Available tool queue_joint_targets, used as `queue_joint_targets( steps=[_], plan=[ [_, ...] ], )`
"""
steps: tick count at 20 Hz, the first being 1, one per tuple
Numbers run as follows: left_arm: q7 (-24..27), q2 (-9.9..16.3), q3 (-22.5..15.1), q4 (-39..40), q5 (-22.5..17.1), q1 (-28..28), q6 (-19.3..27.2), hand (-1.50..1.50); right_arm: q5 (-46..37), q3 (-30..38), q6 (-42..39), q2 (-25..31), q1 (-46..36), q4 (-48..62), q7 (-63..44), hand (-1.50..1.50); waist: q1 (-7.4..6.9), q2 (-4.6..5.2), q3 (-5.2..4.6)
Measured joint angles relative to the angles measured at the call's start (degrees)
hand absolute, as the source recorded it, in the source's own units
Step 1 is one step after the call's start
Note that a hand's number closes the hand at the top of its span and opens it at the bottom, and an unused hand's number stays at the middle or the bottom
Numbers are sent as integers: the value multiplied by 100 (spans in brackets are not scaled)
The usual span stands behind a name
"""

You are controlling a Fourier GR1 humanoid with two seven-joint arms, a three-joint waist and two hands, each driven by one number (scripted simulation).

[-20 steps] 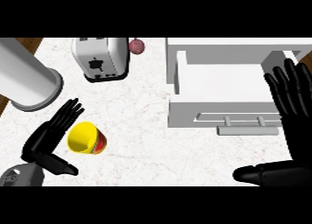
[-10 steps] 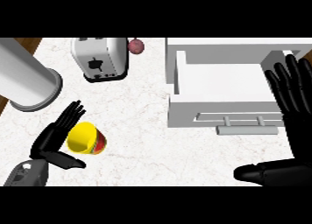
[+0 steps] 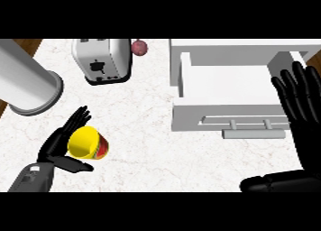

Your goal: Pick up the cup, place it into the drawer and close the drawer

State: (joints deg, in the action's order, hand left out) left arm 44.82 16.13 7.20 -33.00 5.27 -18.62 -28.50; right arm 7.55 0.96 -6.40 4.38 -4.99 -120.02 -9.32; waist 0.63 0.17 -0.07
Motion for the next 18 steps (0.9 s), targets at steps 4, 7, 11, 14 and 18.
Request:
queue_joint_targets(
  steps=[4, 7, 11, 14, 18],
  plan=[
    [155, -39, -122, 205, 47, -71, 29, -150, 21, 24, -8, -27, -14, 90, 77, -150, -7, 1, 1],
    [213, 17, -119, 436, 4, -222, -13, -150, 56, 35, -2, -7, -71, 62, -24, -150, 6, 4, -1],
    [252, -30, -137, 628, -67, -362, -42, -150, 67, 42, -1, 1, -77, 11, -52, -150, 10, 5, -3],
    [255, -126, -155, 737, -121, -422, -43, -150, 105, 45, -45, 4, 34, -42, -29, -150, 13, 2, -2],
    [249, -173, -181, 894, -199, -497, -145, -150, 80, 48, -7, -1, -34, -29, -71, -150, 17, 8, -3]
  ],
)
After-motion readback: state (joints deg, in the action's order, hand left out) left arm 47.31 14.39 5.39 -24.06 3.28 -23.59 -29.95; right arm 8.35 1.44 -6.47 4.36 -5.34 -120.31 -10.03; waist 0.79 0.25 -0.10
